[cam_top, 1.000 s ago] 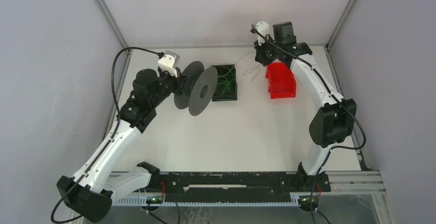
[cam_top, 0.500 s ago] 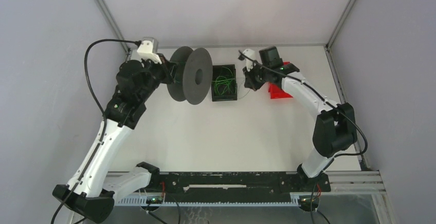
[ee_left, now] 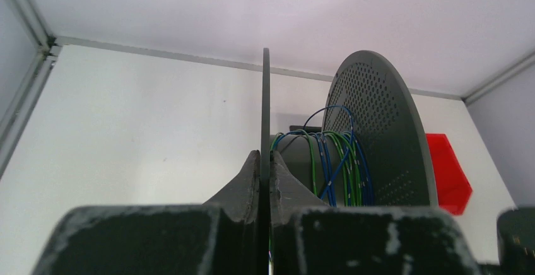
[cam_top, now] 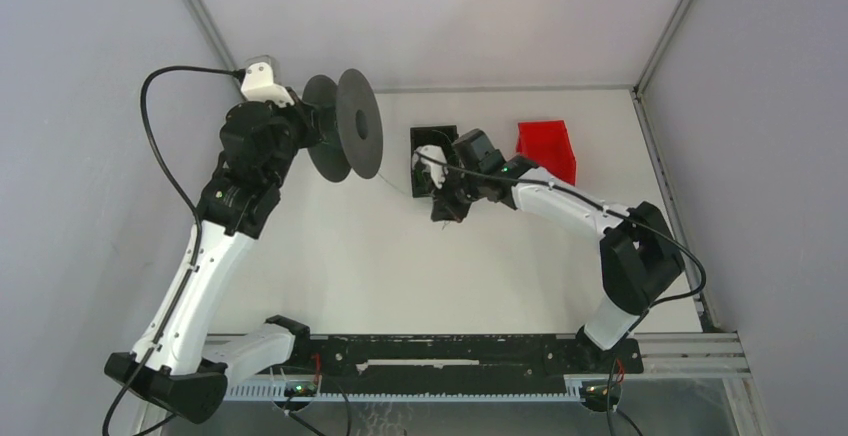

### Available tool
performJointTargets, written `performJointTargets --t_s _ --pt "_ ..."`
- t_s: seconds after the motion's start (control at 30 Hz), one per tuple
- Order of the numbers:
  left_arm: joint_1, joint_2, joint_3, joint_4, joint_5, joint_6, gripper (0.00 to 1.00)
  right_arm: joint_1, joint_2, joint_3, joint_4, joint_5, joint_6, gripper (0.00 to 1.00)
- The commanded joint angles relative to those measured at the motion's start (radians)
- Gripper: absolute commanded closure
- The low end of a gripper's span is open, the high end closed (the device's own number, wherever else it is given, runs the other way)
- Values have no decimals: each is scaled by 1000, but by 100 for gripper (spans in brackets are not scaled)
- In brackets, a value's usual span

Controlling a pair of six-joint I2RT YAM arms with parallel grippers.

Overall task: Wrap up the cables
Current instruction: Wrap the cable around the cable reel.

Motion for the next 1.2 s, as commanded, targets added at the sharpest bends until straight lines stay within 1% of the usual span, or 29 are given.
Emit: performJointTargets --t_s 0.0,0.27,0.4,0.53,0.7,0.9,1.0,1.03,1.17 --pt "6 7 81 80 -115 -19 100 91 -64 -2 37 -80 7 100" --pt "5 38 45 137 -211 47 100 242 -177 10 -37 -130 -72 100" --pt "4 57 20 161 -231 58 100 296 -194 79 -120 -129 -89 100" --pt "-14 60 -18 188 -248 89 100 317 -185 182 -200 -108 -89 100" --pt "-66 49 -86 234 -279 156 100 317 -162 332 -266 -27 -85 100" --pt "-122 40 -150 271 -290 219 100 316 -122 482 -298 112 -80 96" --pt "-133 38 -187 285 -260 238 100 314 -93 562 -318 185 -73 95" --pt "-162 36 -197 288 -246 243 100 310 -82 585 -320 205 -70 94" --pt "-193 36 -231 295 -202 280 100 289 -52 656 -322 277 -74 92"
